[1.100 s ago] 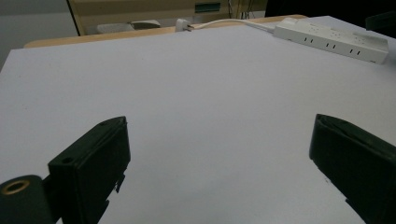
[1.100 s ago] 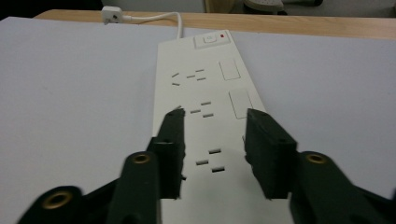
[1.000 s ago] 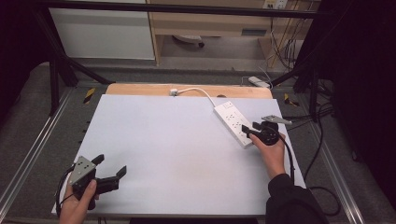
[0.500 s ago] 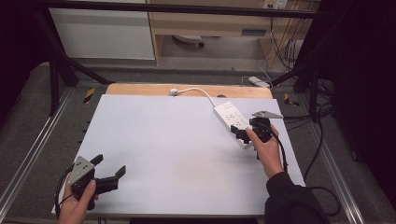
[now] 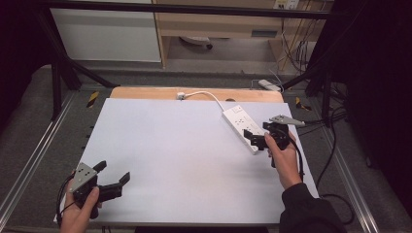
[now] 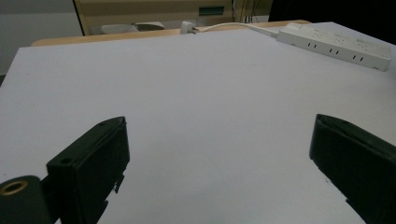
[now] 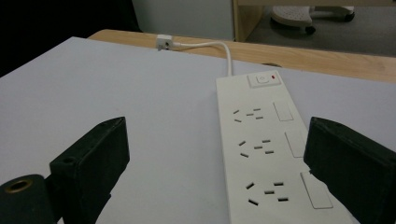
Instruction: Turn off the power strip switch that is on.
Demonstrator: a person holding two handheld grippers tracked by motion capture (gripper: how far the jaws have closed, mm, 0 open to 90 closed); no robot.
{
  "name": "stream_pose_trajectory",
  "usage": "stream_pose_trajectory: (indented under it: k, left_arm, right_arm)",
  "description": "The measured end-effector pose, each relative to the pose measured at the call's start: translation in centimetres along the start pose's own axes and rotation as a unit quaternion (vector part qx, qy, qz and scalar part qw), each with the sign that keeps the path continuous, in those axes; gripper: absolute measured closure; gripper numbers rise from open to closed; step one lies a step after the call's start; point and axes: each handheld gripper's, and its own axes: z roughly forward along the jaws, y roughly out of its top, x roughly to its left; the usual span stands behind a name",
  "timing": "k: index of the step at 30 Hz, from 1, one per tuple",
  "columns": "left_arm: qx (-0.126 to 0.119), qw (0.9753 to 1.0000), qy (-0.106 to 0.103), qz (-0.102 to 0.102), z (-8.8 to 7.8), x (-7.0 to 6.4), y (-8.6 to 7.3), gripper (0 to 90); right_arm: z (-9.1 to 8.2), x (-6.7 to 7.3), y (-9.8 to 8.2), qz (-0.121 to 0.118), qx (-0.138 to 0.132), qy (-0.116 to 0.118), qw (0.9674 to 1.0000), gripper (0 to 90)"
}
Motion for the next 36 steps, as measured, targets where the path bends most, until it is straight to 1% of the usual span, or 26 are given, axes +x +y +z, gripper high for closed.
stream_pose_trajectory:
  k: [2,5,7,10,13,19,25,30,33,36]
  left_arm:
    - [0.001,1.0000,0.001,0.000,0.0,0.1,0.0,4.8]
    - [0.001,1.0000,0.004,-0.001,0.0,0.1,0.0,4.7]
    - [0.001,1.0000,0.004,-0.001,0.0,0.1,0.0,4.7]
    - [0.000,1.0000,0.003,-0.001,0.0,0.1,0.1,4.7]
    - [0.000,1.0000,0.004,-0.005,0.0,0.1,0.0,4.7]
    - [0.002,1.0000,0.003,-0.005,0.0,0.1,0.0,4.7]
    - [0.002,1.0000,0.003,-0.004,0.0,0.1,0.0,4.7]
    - [0.002,1.0000,0.002,-0.004,0.0,0.0,0.0,4.7]
    - [0.001,1.0000,0.002,-0.006,0.0,0.1,0.0,4.7]
    - [0.001,1.0000,0.003,-0.005,0.0,0.1,0.0,4.7]
  right_arm:
    - [-0.4,0.2,0.0,-0.002,-0.008,0.002,1.0000,5.2]
    - [-1.1,0.6,0.0,-0.022,-0.021,-0.008,0.9995,4.9]
    - [-1.6,0.7,0.0,-0.028,-0.036,-0.010,0.9989,4.2]
    - [-2.4,0.8,0.1,-0.031,-0.052,-0.011,0.9981,4.0]
    - [-3.0,0.7,0.2,-0.030,-0.061,-0.012,0.9976,3.5]
    - [-4.1,0.6,0.1,-0.030,-0.076,-0.019,0.9965,2.1]
    - [-5.0,0.7,0.1,-0.037,-0.084,-0.020,0.9956,1.9]
    - [-6.0,0.7,0.0,-0.043,-0.097,-0.023,0.9941,1.9]
    - [-6.7,0.6,-0.1,-0.038,-0.099,-0.021,0.9942,1.9]
    - [-7.4,0.4,-0.4,-0.039,-0.099,-0.029,0.9939,1.9]
